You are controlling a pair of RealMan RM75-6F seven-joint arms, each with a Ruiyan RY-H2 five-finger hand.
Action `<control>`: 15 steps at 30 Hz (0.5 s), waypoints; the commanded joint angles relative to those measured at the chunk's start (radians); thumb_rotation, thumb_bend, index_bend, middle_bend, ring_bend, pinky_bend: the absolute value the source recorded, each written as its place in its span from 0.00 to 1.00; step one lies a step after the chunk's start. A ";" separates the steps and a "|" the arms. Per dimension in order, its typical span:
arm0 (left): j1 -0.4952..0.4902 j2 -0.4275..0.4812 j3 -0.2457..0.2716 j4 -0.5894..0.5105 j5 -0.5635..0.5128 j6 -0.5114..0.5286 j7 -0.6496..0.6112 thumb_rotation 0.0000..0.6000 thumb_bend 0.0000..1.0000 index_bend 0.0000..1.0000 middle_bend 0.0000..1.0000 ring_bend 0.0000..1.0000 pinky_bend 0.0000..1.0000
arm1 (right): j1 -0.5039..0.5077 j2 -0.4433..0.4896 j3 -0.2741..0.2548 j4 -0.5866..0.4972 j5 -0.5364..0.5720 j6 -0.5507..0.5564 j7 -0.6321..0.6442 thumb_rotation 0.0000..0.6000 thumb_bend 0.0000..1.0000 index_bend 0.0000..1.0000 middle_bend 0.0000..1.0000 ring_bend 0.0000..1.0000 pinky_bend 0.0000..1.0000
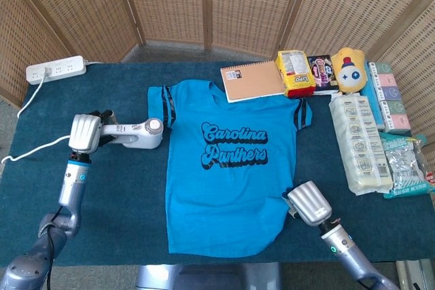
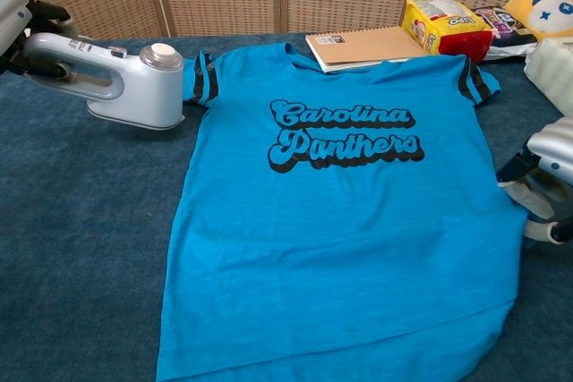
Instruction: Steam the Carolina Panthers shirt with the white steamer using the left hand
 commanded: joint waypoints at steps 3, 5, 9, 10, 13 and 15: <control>0.008 -0.008 0.006 0.016 -0.001 -0.020 -0.003 1.00 0.45 0.69 0.73 0.68 0.80 | 0.000 0.000 0.000 0.002 0.002 -0.002 0.002 1.00 0.37 0.81 0.74 0.76 0.78; 0.015 -0.009 0.015 0.020 0.005 -0.022 -0.004 1.00 0.45 0.69 0.73 0.68 0.80 | 0.001 -0.001 0.000 0.004 0.001 -0.003 0.003 1.00 0.37 0.81 0.74 0.76 0.78; 0.026 -0.006 0.028 0.019 0.014 -0.012 -0.011 1.00 0.44 0.69 0.73 0.68 0.80 | 0.001 -0.003 0.001 0.006 0.001 -0.001 0.005 1.00 0.37 0.81 0.74 0.76 0.78; 0.032 -0.003 0.032 0.017 0.017 -0.010 -0.013 1.00 0.44 0.69 0.73 0.68 0.80 | 0.001 -0.003 0.000 0.006 0.001 -0.001 0.006 1.00 0.37 0.81 0.74 0.76 0.78; 0.043 0.003 0.042 0.014 0.023 -0.014 -0.011 1.00 0.43 0.69 0.73 0.66 0.80 | 0.000 -0.002 0.000 0.007 0.001 0.000 0.007 1.00 0.37 0.81 0.74 0.76 0.78; 0.051 0.007 0.047 0.010 0.025 -0.020 -0.009 1.00 0.43 0.69 0.73 0.65 0.79 | 0.000 -0.001 0.001 0.006 0.001 0.001 0.006 1.00 0.37 0.81 0.74 0.76 0.78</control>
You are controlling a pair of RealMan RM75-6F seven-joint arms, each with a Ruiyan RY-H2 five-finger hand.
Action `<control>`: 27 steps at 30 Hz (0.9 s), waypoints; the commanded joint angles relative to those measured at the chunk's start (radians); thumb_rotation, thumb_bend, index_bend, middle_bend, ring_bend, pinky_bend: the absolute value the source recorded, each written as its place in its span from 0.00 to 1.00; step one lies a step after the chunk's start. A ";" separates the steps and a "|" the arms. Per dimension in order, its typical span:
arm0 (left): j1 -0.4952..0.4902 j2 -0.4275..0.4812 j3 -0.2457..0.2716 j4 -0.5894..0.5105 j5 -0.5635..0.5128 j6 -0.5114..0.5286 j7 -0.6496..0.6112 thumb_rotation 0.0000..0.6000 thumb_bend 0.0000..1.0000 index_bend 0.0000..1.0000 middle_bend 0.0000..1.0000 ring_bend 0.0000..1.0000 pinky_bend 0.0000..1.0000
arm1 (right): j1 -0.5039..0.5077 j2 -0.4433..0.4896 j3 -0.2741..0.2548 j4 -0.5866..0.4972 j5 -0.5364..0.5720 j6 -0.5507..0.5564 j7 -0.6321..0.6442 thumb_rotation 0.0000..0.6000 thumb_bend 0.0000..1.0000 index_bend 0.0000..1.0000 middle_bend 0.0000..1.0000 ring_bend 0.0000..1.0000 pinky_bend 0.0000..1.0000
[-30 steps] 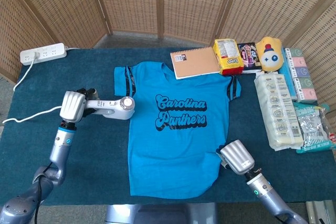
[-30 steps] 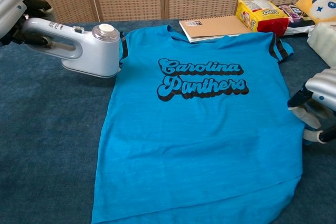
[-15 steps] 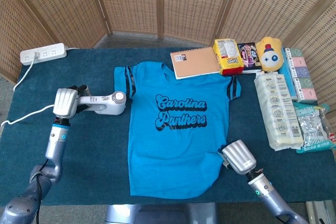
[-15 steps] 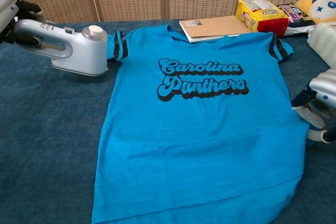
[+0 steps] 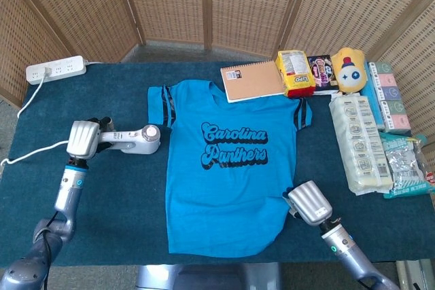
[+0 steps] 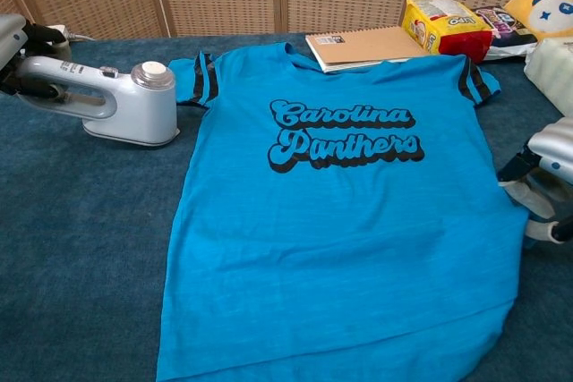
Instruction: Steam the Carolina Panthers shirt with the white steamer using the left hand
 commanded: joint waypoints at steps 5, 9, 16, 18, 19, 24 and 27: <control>0.020 0.009 0.006 -0.019 -0.004 -0.037 0.017 1.00 0.41 0.69 0.70 0.61 0.73 | 0.000 0.001 0.000 -0.005 -0.002 0.002 -0.003 1.00 0.37 0.81 0.74 0.76 0.78; 0.022 0.010 0.003 -0.026 -0.013 -0.069 0.038 1.00 0.39 0.64 0.64 0.55 0.67 | -0.001 0.003 0.000 -0.008 -0.001 0.003 -0.006 1.00 0.37 0.81 0.74 0.76 0.78; 0.024 0.016 -0.007 -0.054 -0.034 -0.144 0.077 1.00 0.33 0.31 0.40 0.34 0.52 | -0.003 0.008 0.002 -0.013 0.002 0.005 -0.009 1.00 0.37 0.81 0.74 0.76 0.78; 0.026 0.023 -0.009 -0.069 -0.040 -0.166 0.090 1.00 0.32 0.26 0.35 0.30 0.49 | -0.002 0.008 0.001 -0.013 0.002 0.002 -0.009 1.00 0.37 0.81 0.74 0.76 0.78; 0.026 0.027 -0.010 -0.077 -0.041 -0.168 0.096 1.00 0.32 0.23 0.33 0.27 0.47 | -0.002 0.008 0.001 -0.013 0.002 0.002 -0.009 1.00 0.37 0.81 0.74 0.76 0.78; 0.030 0.042 -0.016 -0.107 -0.047 -0.165 0.118 1.00 0.30 0.15 0.25 0.20 0.38 | -0.001 0.007 0.002 -0.013 0.001 0.003 -0.009 1.00 0.37 0.81 0.74 0.76 0.78; 0.035 0.049 -0.017 -0.123 -0.049 -0.166 0.126 1.00 0.29 0.10 0.22 0.17 0.35 | -0.001 0.007 0.003 -0.013 0.001 0.003 -0.008 1.00 0.37 0.81 0.74 0.76 0.78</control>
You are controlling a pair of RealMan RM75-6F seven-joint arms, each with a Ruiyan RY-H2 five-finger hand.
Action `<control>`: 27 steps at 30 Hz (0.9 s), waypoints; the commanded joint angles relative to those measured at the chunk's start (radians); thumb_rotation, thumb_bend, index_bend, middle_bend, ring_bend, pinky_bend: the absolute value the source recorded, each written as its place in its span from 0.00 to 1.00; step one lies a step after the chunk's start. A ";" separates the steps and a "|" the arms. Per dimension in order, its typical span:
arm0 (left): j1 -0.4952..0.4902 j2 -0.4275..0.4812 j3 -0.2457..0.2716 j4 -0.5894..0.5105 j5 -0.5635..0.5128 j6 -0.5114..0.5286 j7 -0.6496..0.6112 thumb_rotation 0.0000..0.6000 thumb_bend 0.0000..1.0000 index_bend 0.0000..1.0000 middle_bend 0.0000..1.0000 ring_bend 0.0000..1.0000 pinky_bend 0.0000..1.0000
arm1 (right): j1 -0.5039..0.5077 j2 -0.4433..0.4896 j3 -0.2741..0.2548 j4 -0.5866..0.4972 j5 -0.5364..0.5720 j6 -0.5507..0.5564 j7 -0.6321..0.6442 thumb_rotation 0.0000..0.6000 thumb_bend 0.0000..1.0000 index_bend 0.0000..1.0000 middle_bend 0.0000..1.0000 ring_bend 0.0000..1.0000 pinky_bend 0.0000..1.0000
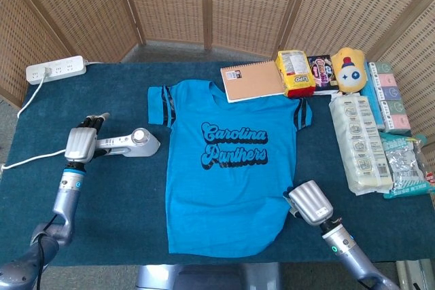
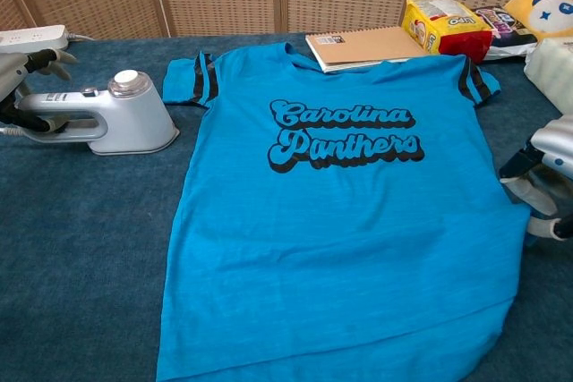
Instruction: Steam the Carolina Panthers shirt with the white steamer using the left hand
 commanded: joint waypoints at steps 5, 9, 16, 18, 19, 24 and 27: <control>0.011 0.010 -0.001 -0.026 -0.002 0.010 0.012 1.00 0.27 0.01 0.17 0.11 0.30 | 0.000 0.000 0.000 0.001 0.000 0.000 0.000 1.00 0.37 0.81 0.74 0.76 0.78; 0.016 0.010 -0.002 -0.033 -0.001 0.027 0.016 1.00 0.27 0.00 0.09 0.04 0.23 | 0.000 0.000 0.001 0.000 0.001 -0.001 -0.001 1.00 0.37 0.81 0.74 0.76 0.78; 0.020 0.009 -0.001 -0.044 0.007 0.055 0.013 1.00 0.27 0.00 0.03 0.00 0.19 | 0.003 -0.002 0.003 0.001 0.001 -0.002 -0.002 1.00 0.37 0.81 0.74 0.76 0.78; 0.022 0.011 0.001 -0.049 0.010 0.064 0.011 1.00 0.26 0.00 0.02 0.00 0.17 | 0.003 -0.002 0.003 0.000 0.001 -0.002 -0.003 1.00 0.37 0.81 0.74 0.76 0.78; 0.024 0.012 0.002 -0.053 0.011 0.067 0.010 1.00 0.25 0.00 0.01 0.00 0.16 | 0.003 -0.001 0.004 0.000 0.001 -0.003 -0.003 1.00 0.37 0.81 0.74 0.76 0.78; 0.035 0.027 0.012 -0.084 0.026 0.099 0.008 1.00 0.24 0.00 0.01 0.00 0.15 | 0.004 -0.001 0.003 -0.001 0.000 -0.002 -0.003 1.00 0.37 0.81 0.74 0.76 0.78; 0.042 0.040 0.014 -0.114 0.032 0.119 0.008 1.00 0.24 0.00 0.01 0.00 0.15 | 0.004 -0.002 0.003 -0.001 -0.001 -0.001 -0.002 1.00 0.37 0.81 0.74 0.76 0.78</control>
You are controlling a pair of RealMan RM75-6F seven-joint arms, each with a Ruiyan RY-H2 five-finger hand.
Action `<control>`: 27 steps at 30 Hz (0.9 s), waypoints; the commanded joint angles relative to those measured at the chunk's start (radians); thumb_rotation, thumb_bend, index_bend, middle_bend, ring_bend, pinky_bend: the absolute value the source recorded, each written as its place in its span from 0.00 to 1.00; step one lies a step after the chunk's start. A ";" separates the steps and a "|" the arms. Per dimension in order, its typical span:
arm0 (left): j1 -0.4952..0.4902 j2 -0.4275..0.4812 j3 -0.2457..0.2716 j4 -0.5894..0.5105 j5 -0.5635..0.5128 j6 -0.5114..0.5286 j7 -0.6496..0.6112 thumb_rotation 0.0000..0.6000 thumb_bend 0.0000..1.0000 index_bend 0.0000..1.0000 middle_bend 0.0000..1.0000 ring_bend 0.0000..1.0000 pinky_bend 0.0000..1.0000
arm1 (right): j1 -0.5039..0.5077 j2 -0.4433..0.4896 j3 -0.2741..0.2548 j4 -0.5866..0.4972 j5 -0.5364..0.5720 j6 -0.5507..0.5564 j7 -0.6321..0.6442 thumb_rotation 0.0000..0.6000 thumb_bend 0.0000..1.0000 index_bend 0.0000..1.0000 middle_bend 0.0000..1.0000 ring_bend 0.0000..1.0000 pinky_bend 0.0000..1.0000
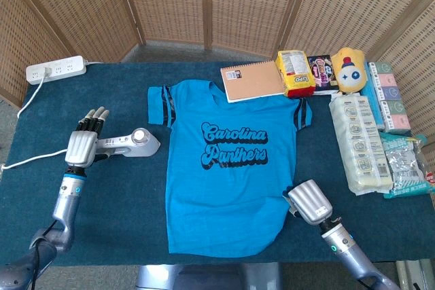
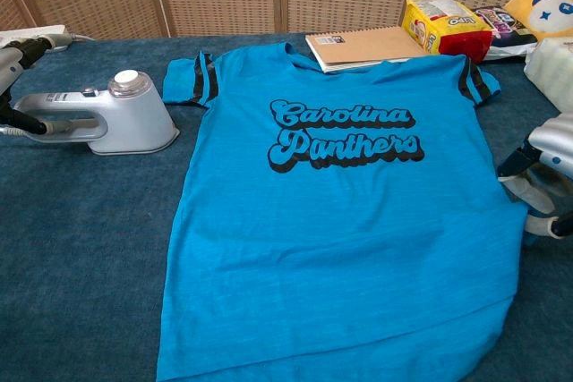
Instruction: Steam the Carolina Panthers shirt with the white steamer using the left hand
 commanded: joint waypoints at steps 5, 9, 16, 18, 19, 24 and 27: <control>0.020 0.040 0.006 -0.089 0.013 0.042 0.007 1.00 0.24 0.00 0.01 0.00 0.15 | 0.001 -0.003 -0.001 0.001 -0.003 0.002 0.002 1.00 0.37 0.81 0.74 0.76 0.78; 0.031 0.067 0.012 -0.146 0.018 0.049 0.029 1.00 0.24 0.00 0.01 0.00 0.15 | 0.001 -0.003 -0.002 0.002 -0.005 0.003 0.002 1.00 0.37 0.81 0.74 0.76 0.79; 0.050 0.116 0.021 -0.251 0.027 0.068 0.056 1.00 0.24 0.00 0.01 0.00 0.15 | 0.000 -0.002 -0.003 -0.002 -0.007 0.005 0.000 1.00 0.37 0.81 0.74 0.76 0.79; 0.055 0.131 0.027 -0.282 0.032 0.066 0.062 1.00 0.24 0.00 0.01 0.00 0.15 | 0.000 -0.002 -0.003 -0.002 -0.007 0.006 0.000 1.00 0.37 0.81 0.74 0.76 0.79; 0.056 0.137 0.030 -0.294 0.033 0.064 0.064 1.00 0.24 0.00 0.01 0.00 0.15 | 0.000 -0.002 -0.003 -0.003 -0.008 0.006 0.000 1.00 0.37 0.81 0.74 0.76 0.79; 0.070 0.178 0.039 -0.382 0.039 0.065 0.085 1.00 0.24 0.00 0.01 0.00 0.15 | -0.002 -0.002 -0.005 -0.004 -0.009 0.008 -0.001 1.00 0.37 0.81 0.74 0.76 0.78; 0.078 0.203 0.048 -0.435 0.051 0.078 0.101 1.00 0.24 0.00 0.01 0.00 0.15 | -0.005 0.003 -0.006 -0.006 -0.007 0.010 -0.003 1.00 0.37 0.80 0.74 0.76 0.78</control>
